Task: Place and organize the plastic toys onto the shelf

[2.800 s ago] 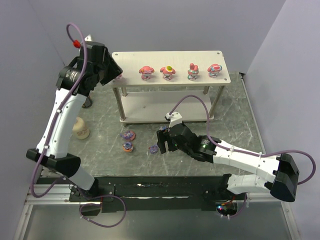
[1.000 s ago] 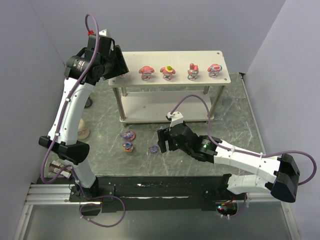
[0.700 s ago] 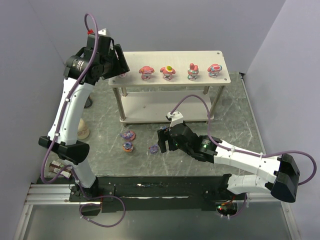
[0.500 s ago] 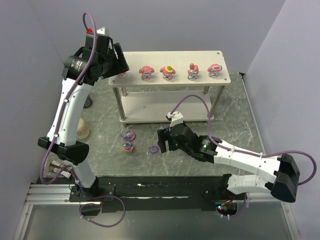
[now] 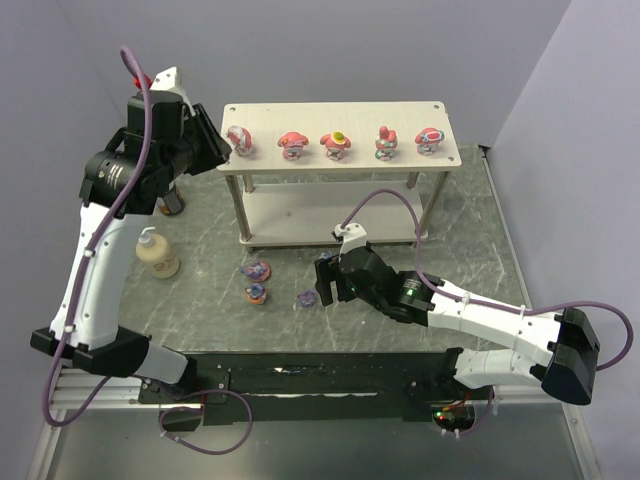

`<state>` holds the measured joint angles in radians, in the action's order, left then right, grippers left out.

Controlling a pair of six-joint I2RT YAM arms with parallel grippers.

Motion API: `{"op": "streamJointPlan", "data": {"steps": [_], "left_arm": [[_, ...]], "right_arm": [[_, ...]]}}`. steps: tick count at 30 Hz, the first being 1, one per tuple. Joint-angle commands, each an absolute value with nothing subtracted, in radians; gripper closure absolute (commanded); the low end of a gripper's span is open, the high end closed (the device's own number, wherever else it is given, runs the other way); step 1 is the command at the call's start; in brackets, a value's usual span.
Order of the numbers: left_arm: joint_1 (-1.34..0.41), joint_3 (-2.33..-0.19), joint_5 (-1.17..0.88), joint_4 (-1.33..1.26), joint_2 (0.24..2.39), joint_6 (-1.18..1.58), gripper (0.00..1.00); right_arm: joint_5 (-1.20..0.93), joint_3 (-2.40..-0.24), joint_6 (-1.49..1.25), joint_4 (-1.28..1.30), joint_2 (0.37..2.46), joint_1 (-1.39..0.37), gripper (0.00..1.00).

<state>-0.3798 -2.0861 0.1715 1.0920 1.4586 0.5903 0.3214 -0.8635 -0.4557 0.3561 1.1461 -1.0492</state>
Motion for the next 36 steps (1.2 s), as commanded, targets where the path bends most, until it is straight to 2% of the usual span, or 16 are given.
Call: {"op": "streamJointPlan", "data": {"steps": [1,2,5,9,36], "left_arm": [[-0.377,-2.034,0.111,0.993,1.414,0.581,0.68],[-0.377,-2.028,0.094,0.980,1.416,0.581,0.77],[-0.379,-2.014,0.078,0.968,1.437,0.583,0.87],[-0.379,-2.014,0.052,0.943,1.459,0.587,0.92],[-0.382,-2.062,0.046,0.856,1.569,0.630,0.96]], "right_arm": [[0.347,-0.879,-0.459,0.347,1.127,-1.043,0.12],[0.347,-0.879,-0.459,0.348,1.127,-1.043,0.12],[0.350,-0.879,-0.460,0.350,1.127,-1.042,0.12],[0.353,-0.876,-0.460,0.350,1.127,-1.042,0.12],[0.348,-0.874,-0.460,0.350,1.121,-1.037,0.12]]}}
